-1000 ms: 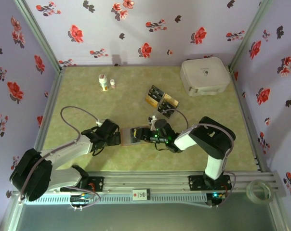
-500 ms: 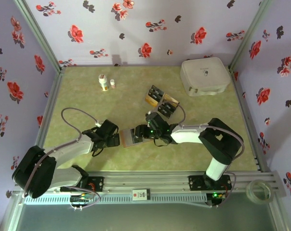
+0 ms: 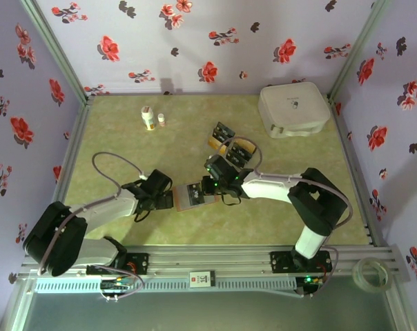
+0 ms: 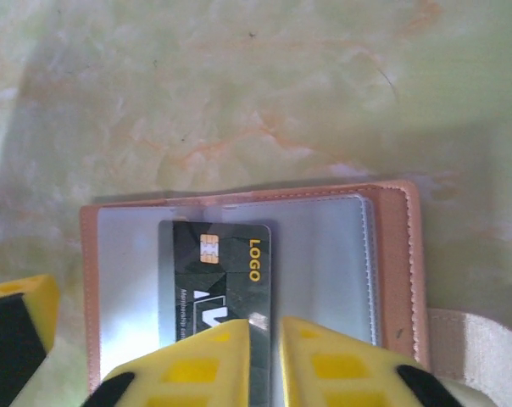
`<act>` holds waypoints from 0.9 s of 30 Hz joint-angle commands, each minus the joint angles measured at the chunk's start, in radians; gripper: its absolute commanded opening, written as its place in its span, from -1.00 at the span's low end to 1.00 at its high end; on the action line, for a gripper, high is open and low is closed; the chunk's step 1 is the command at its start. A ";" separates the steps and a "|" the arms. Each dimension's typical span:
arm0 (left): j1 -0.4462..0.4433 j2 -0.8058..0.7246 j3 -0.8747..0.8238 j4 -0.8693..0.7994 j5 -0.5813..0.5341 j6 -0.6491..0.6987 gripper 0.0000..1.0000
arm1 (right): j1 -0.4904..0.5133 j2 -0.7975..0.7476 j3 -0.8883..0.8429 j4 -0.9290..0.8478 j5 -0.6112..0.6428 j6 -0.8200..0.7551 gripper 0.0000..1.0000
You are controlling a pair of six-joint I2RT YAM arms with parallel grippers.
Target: Put the credit cards into the card holder
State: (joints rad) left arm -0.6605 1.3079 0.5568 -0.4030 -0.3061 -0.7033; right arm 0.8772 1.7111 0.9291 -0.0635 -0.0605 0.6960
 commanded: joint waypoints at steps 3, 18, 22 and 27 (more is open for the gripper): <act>0.009 0.036 0.036 -0.003 0.001 0.017 0.99 | -0.004 0.051 0.040 -0.056 0.018 -0.031 -0.85; 0.009 0.099 0.054 0.012 0.004 0.029 0.99 | 0.013 0.117 0.071 -0.027 -0.026 -0.016 -0.90; 0.009 0.109 0.055 0.019 0.008 0.028 0.99 | 0.018 0.125 0.079 -0.023 -0.036 -0.013 -0.90; 0.009 0.117 0.055 0.023 0.009 0.031 0.99 | 0.026 0.131 0.090 -0.017 -0.044 -0.007 -0.90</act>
State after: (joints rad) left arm -0.6605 1.3888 0.6109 -0.4034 -0.3023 -0.6926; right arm 0.8921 1.8225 0.9947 -0.0784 -0.0872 0.6807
